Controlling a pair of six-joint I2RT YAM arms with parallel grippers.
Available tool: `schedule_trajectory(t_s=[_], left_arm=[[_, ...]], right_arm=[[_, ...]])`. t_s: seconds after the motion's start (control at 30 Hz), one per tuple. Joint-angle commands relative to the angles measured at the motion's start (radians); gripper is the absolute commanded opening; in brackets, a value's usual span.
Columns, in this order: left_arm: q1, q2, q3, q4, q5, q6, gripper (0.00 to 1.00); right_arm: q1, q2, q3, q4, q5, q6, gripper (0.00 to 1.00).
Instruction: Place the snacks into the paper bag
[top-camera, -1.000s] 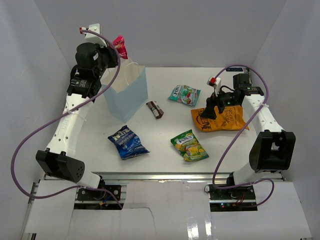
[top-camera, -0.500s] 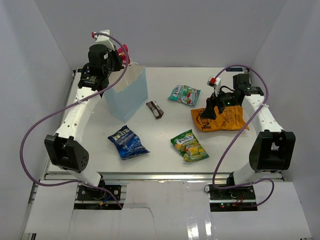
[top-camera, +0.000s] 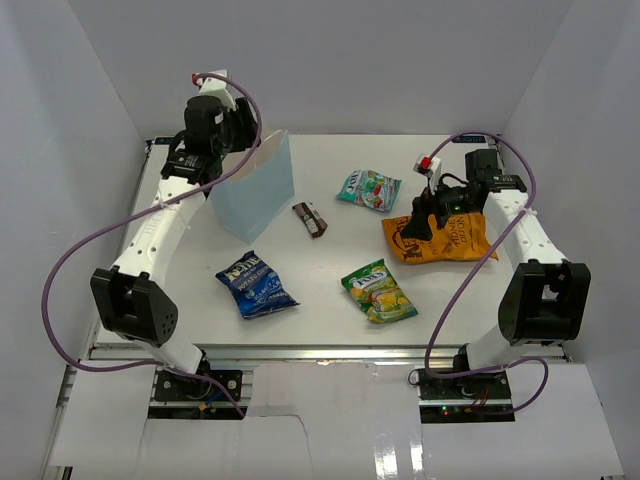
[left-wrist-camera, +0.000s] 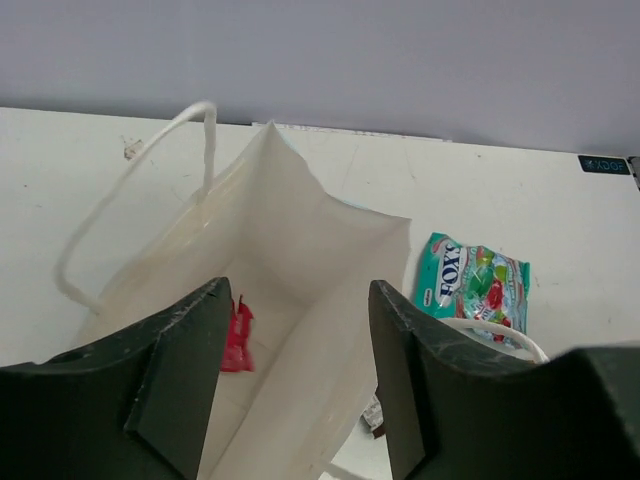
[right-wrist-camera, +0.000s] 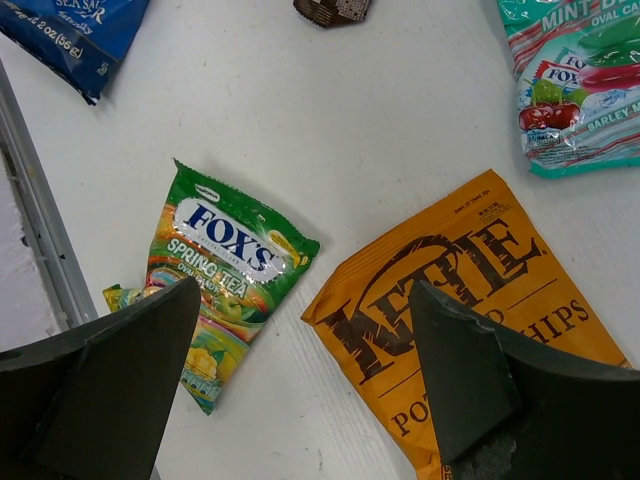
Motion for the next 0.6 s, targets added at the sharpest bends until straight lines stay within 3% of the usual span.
schedule_trajectory(t_s=[0.0,0.13,0.37,0.53,0.57], left_arm=[[-0.003,-0.089,0.05,-0.028,0.036,-0.023,0.68],[-0.003,-0.173,0.032,-0.063,0.111,-0.034,0.77],[-0.002,-0.485,-0.237,-0.2,0.093,-0.13,0.9],[-0.002,-0.711,-0.51,-0.284,0.061,-0.296,0.93],[-0.002,-0.775,-0.548,-0.302,0.064,-0.322,0.93]], right_arm=[[0.004,-0.012,0.01,-0.009,-0.046,0.0,0.9],[0.005,-0.007,0.007,-0.009,-0.052,0.0,0.9],[0.056,0.022,0.012,-0.047,-0.049,0.003,0.91],[0.185,0.03,-0.025,0.058,0.147,0.136,0.95],[0.208,0.028,-0.033,0.098,0.201,0.234,0.95]])
